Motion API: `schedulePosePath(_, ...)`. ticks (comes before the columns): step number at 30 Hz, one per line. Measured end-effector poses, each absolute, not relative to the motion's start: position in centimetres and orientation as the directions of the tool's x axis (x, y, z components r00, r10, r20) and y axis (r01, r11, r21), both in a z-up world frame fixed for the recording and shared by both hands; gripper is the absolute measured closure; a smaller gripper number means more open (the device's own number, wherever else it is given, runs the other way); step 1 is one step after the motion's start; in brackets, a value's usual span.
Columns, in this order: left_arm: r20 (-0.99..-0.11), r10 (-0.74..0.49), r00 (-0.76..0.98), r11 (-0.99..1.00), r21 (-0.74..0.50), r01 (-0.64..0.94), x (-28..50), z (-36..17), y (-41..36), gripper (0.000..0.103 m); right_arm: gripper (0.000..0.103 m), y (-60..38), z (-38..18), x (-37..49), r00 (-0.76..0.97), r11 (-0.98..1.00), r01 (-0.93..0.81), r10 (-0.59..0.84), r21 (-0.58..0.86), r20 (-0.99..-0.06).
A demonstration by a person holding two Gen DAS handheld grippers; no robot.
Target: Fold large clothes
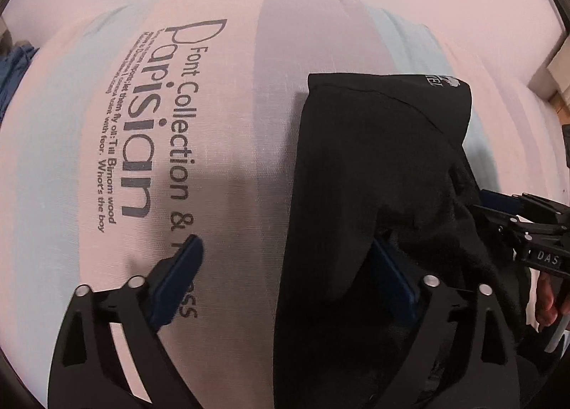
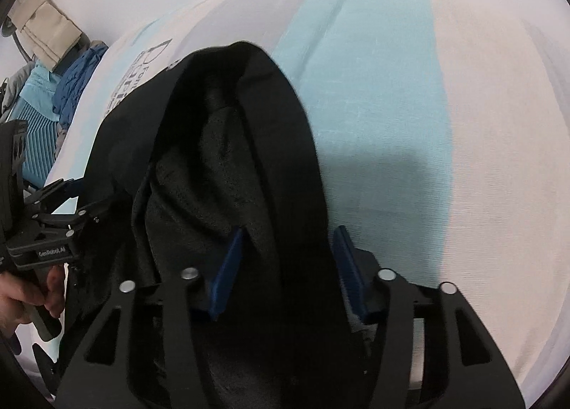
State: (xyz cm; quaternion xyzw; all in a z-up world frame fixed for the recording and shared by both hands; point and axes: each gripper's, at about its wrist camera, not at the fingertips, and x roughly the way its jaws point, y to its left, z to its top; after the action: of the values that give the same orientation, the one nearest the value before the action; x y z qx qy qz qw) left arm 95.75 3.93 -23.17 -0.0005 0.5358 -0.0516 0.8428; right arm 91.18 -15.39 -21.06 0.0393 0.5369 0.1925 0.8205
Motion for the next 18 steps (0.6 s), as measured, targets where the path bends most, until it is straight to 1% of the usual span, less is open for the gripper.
schedulePosePath(1, -0.904, -0.078, 0.420, 0.996, -0.048, 0.080, 95.7, -23.0, 4.3, 0.009, 0.042, -15.1, -21.1, 91.2, 0.346, 0.921, -0.280, 0.359, 0.270, -0.867)
schedulePosePath(3, -0.907, -0.080, 0.413, 0.996, -0.053, 0.078, 96.0, -23.3, 4.4, 0.006, 0.041, -14.6, -21.3, 91.4, 0.344, 0.925, -0.281, 0.346, 0.256, -0.873)
schedulePosePath(4, -0.912, -0.079, 0.402, 0.996, -0.053, 0.076, 95.9, -23.6, 4.3, 0.006, 0.041, -14.3, -21.4, 91.6, 0.340, 0.924, -0.277, 0.349, 0.262, -0.873)
schedulePosePath(5, -0.918, -0.093, 0.386, 0.995, -0.069, 0.076, 95.8, -23.9, 4.6, 0.006, 0.043, -14.2, -21.5, 91.8, 0.333, 0.923, -0.272, 0.355, 0.271, -0.874)
schedulePosePath(7, -0.917, -0.121, 0.381, 0.992, -0.101, 0.071, 95.4, -24.4, 4.6, 0.007, 0.057, -14.2, -21.7, 92.3, 0.326, 0.927, -0.270, 0.343, 0.261, -0.881)
schedulePosePath(8, -0.912, -0.155, 0.379, 0.987, -0.133, 0.085, 95.3, -24.5, 4.6, 0.016, 0.059, -13.9, -21.7, 92.5, 0.322, 0.927, -0.267, 0.345, 0.265, -0.882)
schedulePosePath(9, -0.912, -0.169, 0.373, 0.985, -0.141, 0.099, 94.8, -24.7, 4.4, 0.025, 0.065, -14.2, -21.7, 92.8, 0.314, 0.925, -0.262, 0.352, 0.276, -0.882)
schedulePosePath(10, -0.911, -0.175, 0.372, 0.983, -0.137, 0.126, 94.8, -24.7, 4.1, 0.031, 0.073, -14.3, -21.8, 92.9, 0.310, 0.926, -0.257, 0.350, 0.277, -0.884)
schedulePosePath(11, -0.910, -0.190, 0.369, 0.978, -0.144, 0.150, 94.7, -24.7, 3.8, 0.046, 0.076, -14.3, -21.7, 93.0, 0.304, 0.926, -0.254, 0.349, 0.278, -0.886)
schedulePosePath(12, -0.909, -0.204, 0.363, 0.974, -0.151, 0.169, 94.7, -24.6, 3.4, 0.059, 0.084, -14.5, -21.7, 93.1, 0.297, 0.925, -0.251, 0.353, 0.284, -0.887)
schedulePosePath(13, -0.908, -0.219, 0.357, 0.969, -0.159, 0.189, 94.7, -24.5, 3.0, 0.066, 0.088, -14.6, -21.6, 93.1, 0.290, 0.925, -0.250, 0.353, 0.286, -0.890)
schedulePosePath(14, -0.905, -0.231, 0.356, 0.964, -0.164, 0.207, 94.6, -24.4, 2.6, 0.078, 0.090, -14.6, -21.4, 93.0, 0.286, 0.925, -0.253, 0.351, 0.283, -0.891)
schedulePosePath(15, -0.904, -0.225, 0.364, 0.963, -0.149, 0.226, 94.4, -24.2, 2.0, 0.085, 0.095, -14.5, -21.3, 92.9, 0.286, 0.925, -0.259, 0.348, 0.277, -0.893)
schedulePosePath(16, -0.902, -0.220, 0.372, 0.961, -0.135, 0.240, 94.3, -24.1, 1.4, 0.088, 0.098, -14.3, -21.1, 92.8, 0.285, 0.926, -0.267, 0.342, 0.269, -0.895)
schedulePosePath(17, -0.900, -0.224, 0.373, 0.960, -0.137, 0.246, 94.3, -24.0, 1.1, 0.093, 0.098, -14.1, -20.9, 92.6, 0.287, 0.927, -0.272, 0.334, 0.258, -0.898)
schedulePosePath(18, -0.899, -0.226, 0.375, 0.959, -0.138, 0.248, 94.2, -23.8, 0.9, 0.095, 0.099, -14.0, -20.7, 92.4, 0.293, 0.930, -0.275, 0.322, 0.243, -0.900)
